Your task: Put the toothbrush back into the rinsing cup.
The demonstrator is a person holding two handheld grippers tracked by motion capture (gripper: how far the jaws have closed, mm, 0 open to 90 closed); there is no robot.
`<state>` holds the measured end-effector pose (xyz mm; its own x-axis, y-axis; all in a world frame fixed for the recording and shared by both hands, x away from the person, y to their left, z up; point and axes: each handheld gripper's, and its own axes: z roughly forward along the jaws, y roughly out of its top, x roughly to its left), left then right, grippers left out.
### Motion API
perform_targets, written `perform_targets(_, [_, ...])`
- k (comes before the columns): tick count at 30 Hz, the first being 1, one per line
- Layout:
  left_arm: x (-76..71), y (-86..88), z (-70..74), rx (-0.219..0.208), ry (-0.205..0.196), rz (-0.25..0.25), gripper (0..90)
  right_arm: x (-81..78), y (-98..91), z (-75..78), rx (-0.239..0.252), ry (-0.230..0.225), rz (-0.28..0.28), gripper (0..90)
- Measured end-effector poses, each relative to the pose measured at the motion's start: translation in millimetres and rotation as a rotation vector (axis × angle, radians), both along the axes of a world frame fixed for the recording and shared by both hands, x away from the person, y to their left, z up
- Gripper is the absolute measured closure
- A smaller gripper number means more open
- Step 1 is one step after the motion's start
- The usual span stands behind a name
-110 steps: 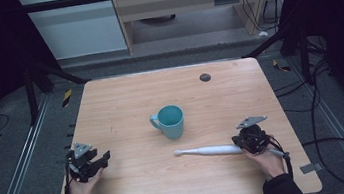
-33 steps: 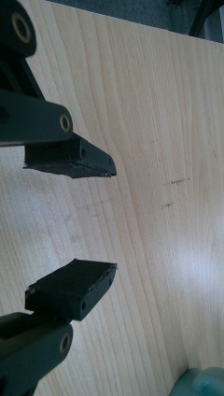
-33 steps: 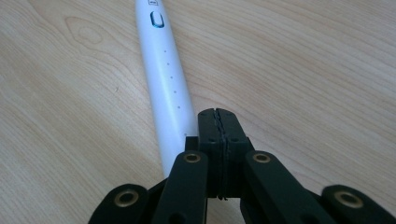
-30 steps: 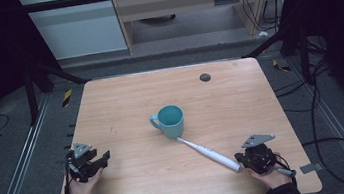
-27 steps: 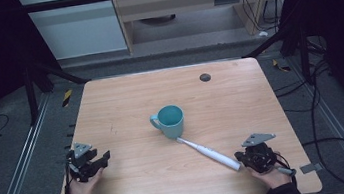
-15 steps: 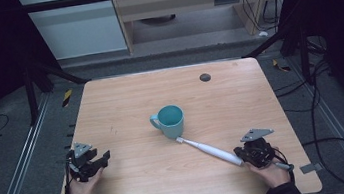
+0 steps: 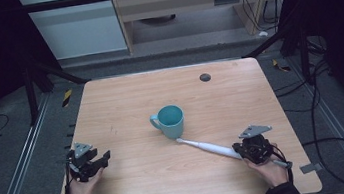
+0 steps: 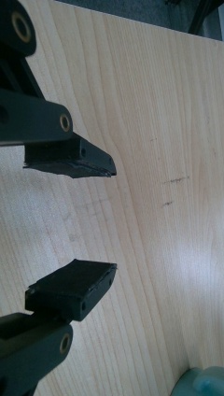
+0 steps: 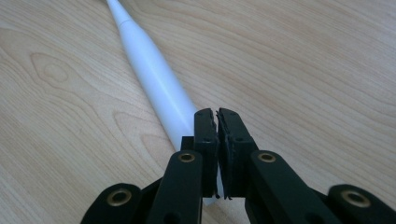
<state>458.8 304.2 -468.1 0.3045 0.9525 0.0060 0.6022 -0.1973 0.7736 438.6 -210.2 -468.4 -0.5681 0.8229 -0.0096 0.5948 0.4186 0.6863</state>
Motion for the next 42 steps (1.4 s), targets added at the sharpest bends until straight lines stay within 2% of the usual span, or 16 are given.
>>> perform_targets(8, [0.5, -0.4, -0.6, 0.000, 0.000, -0.004, 45.7, 4.9, 3.1, 9.9, 0.002, -0.045, 0.013, 81.2])
perform_targets(16, [0.9, 0.0, -0.9, -0.003, 0.001, -0.006, 44.9, 14.0, 7.9, 29.2, 0.015, -0.086, 0.043, 71.3])
perform_targets(22, [1.0, -0.3, -1.3, -0.005, 0.001, -0.007, 44.6, 22.2, 13.5, 43.0, 0.015, -0.088, 0.072, 65.4])
perform_targets(28, [1.2, -0.1, -1.4, -0.001, 0.005, -0.011, 44.4, 27.7, 20.2, 51.7, -0.010, -0.081, 0.108, 60.6])
perform_targets(35, [1.5, -0.5, -1.9, 0.000, 0.008, -0.014, 44.3, 33.3, 29.5, 51.6, -0.050, -0.034, 0.160, 55.2])
perform_targets(42, [2.0, -1.0, -2.5, -0.001, 0.009, -0.016, 44.1, 40.8, 40.5, 52.1, -0.102, 0.015, 0.228, 54.9])
